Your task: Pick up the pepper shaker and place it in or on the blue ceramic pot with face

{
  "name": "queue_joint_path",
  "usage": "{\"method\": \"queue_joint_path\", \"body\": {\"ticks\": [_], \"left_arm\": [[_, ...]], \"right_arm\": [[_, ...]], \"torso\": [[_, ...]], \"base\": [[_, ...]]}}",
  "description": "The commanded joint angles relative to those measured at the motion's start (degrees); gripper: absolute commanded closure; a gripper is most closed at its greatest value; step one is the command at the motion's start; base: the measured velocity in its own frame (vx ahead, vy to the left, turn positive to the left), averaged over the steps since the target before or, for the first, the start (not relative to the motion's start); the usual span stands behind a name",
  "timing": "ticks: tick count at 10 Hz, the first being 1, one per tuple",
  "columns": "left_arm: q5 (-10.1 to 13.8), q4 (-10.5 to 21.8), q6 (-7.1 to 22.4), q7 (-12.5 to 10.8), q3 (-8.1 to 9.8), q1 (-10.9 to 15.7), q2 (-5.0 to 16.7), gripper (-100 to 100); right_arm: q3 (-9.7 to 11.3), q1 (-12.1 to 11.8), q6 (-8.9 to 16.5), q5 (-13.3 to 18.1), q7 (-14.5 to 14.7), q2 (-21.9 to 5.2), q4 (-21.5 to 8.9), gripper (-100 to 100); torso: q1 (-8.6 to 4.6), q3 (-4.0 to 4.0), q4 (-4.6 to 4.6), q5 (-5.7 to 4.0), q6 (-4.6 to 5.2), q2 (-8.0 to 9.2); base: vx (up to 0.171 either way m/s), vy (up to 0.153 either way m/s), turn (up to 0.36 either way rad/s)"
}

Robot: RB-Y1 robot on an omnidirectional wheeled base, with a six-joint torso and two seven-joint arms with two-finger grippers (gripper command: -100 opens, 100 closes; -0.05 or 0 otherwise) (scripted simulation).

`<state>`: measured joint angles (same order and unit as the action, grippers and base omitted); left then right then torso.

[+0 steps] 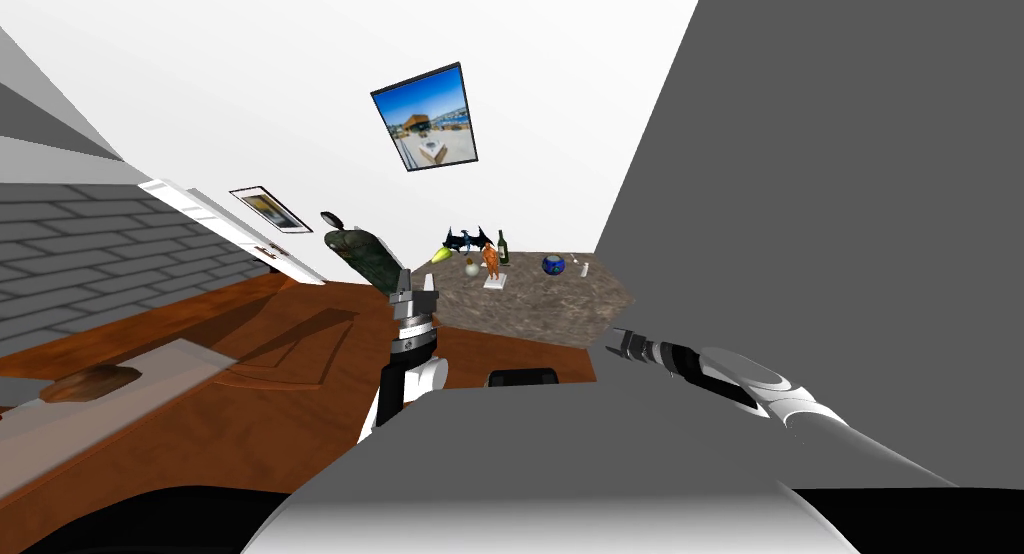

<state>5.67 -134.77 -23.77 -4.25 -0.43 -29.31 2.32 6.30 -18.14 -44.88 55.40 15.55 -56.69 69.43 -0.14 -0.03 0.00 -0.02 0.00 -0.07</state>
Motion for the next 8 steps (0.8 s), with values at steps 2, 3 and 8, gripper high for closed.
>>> {"method": "queue_joint_path", "body": {"ticks": [2,3,8], "left_arm": [[0.0,0.0,0.0,0.0,0.0,0.0,0.0,0],[0.0,0.0,0.0,0.0,0.0,0.0,0.0,0],[0.0,0.0,0.0,0.0,0.0,0.0,0.0,0]], "right_arm": [[0.06,0.24,-0.5,0.71,-0.23,-0.63,-0.91,-100],[0.06,0.24,-0.5,0.71,-0.23,-0.63,-0.91,-100],[0.06,0.24,-0.5,0.71,-0.23,-0.63,-0.91,-100]], "torso": [[0.04,0.01,0.0,0.01,0.0,0.02],[0.1,0.05,0.02,0.02,0.02,0.09],[0.17,0.07,0.03,0.04,0.02,0.12]], "base": [[0.004,-0.008,0.027],[-0.003,0.01,-0.003],[0.001,0.005,0.0]]}}
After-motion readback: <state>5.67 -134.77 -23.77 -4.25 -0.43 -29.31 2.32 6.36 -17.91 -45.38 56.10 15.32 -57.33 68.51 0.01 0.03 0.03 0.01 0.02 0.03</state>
